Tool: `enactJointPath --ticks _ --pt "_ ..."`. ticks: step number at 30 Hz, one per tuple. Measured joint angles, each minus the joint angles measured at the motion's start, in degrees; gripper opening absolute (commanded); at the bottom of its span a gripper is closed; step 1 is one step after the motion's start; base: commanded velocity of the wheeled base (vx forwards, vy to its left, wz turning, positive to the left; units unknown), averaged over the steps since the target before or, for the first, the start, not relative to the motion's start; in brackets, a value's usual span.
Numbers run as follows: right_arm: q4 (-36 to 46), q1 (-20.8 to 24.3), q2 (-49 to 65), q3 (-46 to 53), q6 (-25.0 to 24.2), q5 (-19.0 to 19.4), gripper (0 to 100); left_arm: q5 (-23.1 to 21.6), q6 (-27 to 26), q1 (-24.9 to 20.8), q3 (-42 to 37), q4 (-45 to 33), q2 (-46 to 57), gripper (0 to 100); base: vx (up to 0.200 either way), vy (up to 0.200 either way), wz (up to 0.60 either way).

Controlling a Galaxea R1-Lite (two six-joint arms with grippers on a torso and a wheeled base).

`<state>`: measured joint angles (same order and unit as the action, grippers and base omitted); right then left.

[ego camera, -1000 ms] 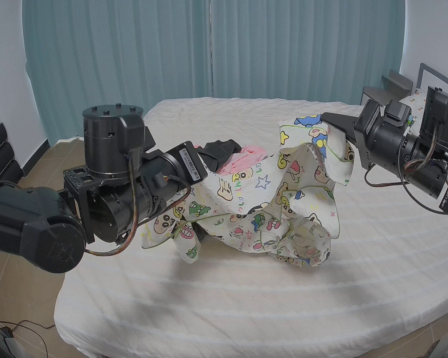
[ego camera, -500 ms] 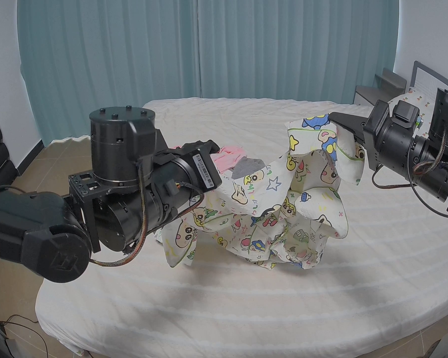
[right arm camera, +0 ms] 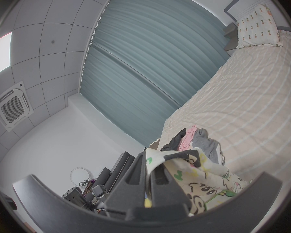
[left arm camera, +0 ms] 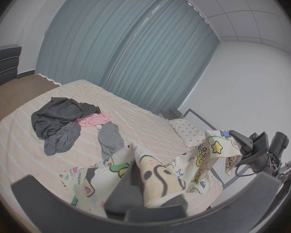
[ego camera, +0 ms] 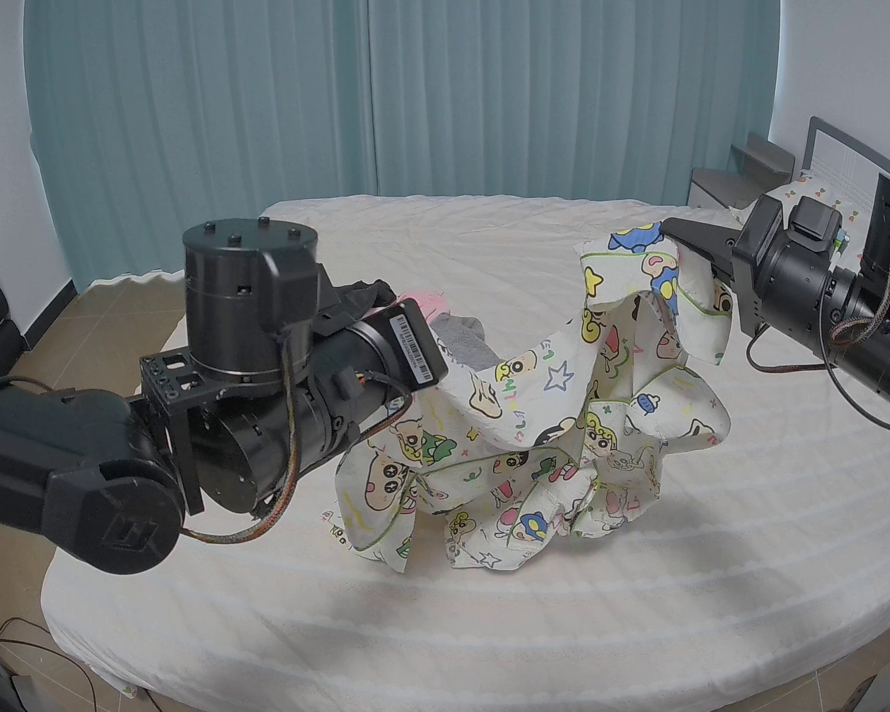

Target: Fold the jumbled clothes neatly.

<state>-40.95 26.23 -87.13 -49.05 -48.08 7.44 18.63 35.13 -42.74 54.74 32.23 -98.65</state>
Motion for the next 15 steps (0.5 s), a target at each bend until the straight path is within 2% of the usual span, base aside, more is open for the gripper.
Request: enactJointPath --ticks 6,15 --pt "0.01 0.05 0.02 -0.09 0.00 0.02 0 0.01 0.01 -0.04 -0.06 0.00 -0.06 0 -0.200 0.000 0.00" --pt "-0.05 0.05 0.50 -0.09 0.07 0.02 0 0.83 0.12 0.10 0.02 0.09 -0.06 0 0.000 0.000 0.00"
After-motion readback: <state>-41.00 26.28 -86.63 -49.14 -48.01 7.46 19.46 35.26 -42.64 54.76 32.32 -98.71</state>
